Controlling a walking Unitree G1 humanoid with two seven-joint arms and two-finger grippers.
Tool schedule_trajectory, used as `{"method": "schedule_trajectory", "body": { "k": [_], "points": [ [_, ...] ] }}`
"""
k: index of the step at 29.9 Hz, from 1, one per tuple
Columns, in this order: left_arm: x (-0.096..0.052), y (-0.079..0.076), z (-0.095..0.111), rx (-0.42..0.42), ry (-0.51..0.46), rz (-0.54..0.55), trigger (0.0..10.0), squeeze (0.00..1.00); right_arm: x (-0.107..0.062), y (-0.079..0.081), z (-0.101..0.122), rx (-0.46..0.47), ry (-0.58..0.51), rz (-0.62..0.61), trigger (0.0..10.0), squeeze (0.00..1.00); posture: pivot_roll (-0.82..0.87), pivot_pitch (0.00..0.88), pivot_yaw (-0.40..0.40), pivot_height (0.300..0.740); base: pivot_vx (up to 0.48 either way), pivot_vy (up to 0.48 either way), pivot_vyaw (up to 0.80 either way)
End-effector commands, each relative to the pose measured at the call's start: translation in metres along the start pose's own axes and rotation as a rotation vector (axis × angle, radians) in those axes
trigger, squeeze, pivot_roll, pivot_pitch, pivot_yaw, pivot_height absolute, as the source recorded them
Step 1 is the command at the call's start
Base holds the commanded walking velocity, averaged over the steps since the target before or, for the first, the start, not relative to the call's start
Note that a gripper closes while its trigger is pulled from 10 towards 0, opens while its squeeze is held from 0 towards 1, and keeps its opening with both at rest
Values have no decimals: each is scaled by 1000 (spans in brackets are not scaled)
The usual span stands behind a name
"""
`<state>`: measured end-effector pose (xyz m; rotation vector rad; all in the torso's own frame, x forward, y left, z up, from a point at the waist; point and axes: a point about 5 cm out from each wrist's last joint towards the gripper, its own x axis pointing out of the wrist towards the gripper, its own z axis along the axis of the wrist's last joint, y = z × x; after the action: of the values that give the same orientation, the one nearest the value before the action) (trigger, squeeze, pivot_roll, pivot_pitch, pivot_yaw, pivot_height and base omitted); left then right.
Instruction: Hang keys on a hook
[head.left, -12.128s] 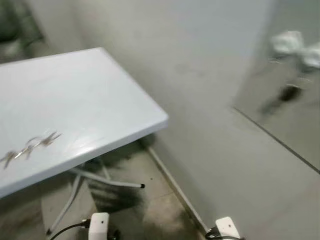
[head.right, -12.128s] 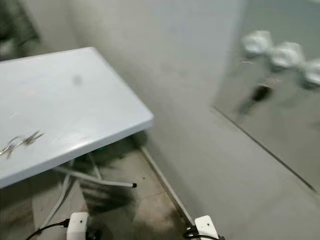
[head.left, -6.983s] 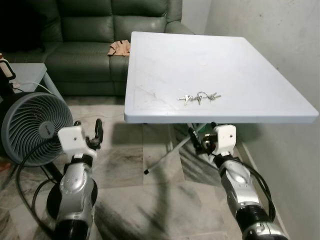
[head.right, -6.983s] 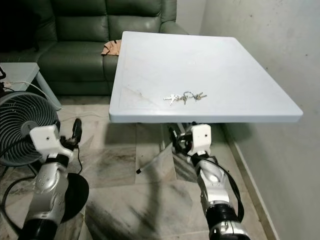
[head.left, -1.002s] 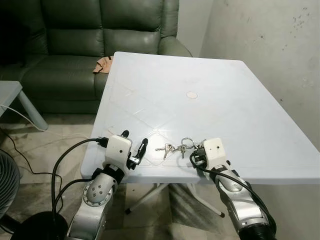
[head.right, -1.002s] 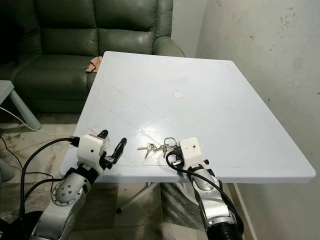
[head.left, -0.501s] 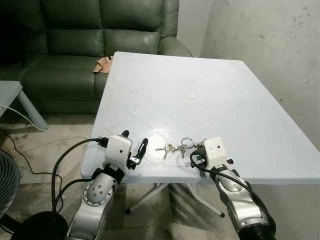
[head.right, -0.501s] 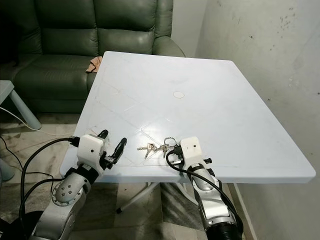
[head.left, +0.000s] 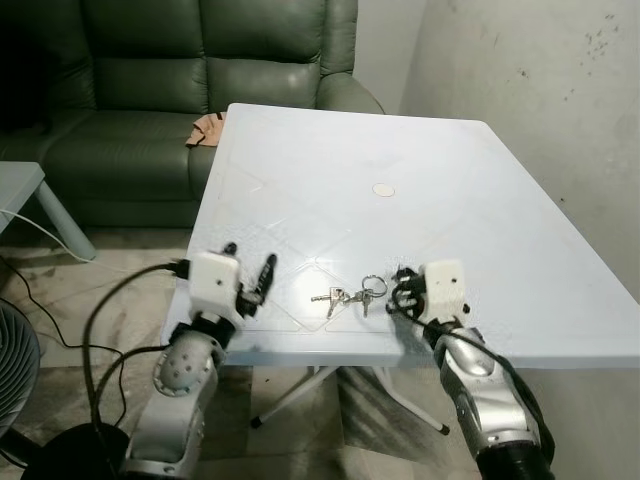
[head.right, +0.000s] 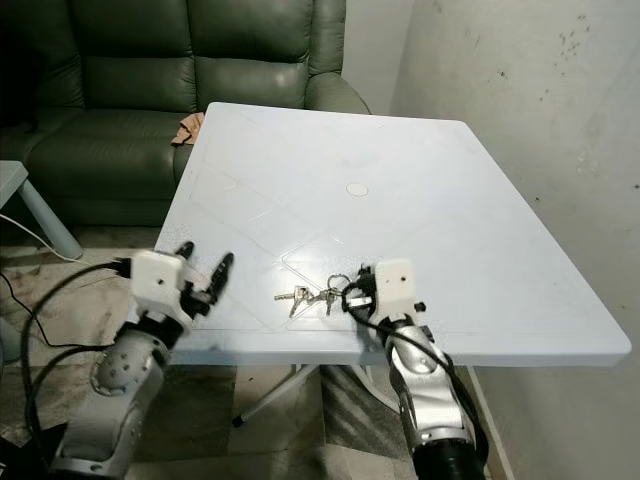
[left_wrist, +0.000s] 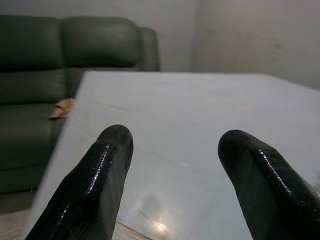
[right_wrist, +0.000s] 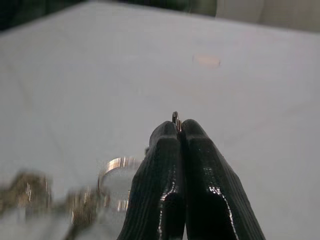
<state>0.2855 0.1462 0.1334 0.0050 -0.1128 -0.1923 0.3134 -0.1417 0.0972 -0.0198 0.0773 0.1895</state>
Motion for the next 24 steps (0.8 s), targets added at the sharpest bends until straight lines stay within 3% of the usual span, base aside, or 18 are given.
{"method": "schedule_trajectory", "body": {
  "k": [1, 6, 8, 13, 14, 19, 24],
  "points": [
    [5, 6, 14, 0, -38, 29, 10000, 0, 4, -5, 16, 19, -63, -21, 0, 0, -76, 0, -66, 740, 0, 0, 0],
    [11, 18, 30, -44, -84, 93, 10000, 0, 8, -7, 33, 65, -145, -11, 0, 0, -76, 0, -66, 740, 0, 0, 0],
    [14, 30, 41, -5, -93, 139, 10000, 0, 13, -11, 48, 89, -198, -30, 0, 0, -74, 0, -64, 740, 0, 0, 0],
    [14, 31, 43, -3, -91, 147, 10000, 0, 14, -11, 50, 94, -205, -31, 0, 0, -74, 0, -64, 740, 0, 0, 0],
    [13, 41, 48, -4, -107, 185, 10000, 0, 16, -9, 58, 75, -236, 3, 10000, 0, -76, 0, -60, 740, 0, 0, 0],
    [14, 54, 49, 17, -103, 230, 10000, 0, 14, -5, 65, 75, -297, 64, 10000, 0, -77, 0, -65, 740, 0, 0, 0],
    [15, 60, 51, 34, -100, 245, 10000, 0, 15, -5, 61, 67, -261, 68, 10000, 0, -80, 0, -65, 740, 0, 0, 0]
  ]
}}
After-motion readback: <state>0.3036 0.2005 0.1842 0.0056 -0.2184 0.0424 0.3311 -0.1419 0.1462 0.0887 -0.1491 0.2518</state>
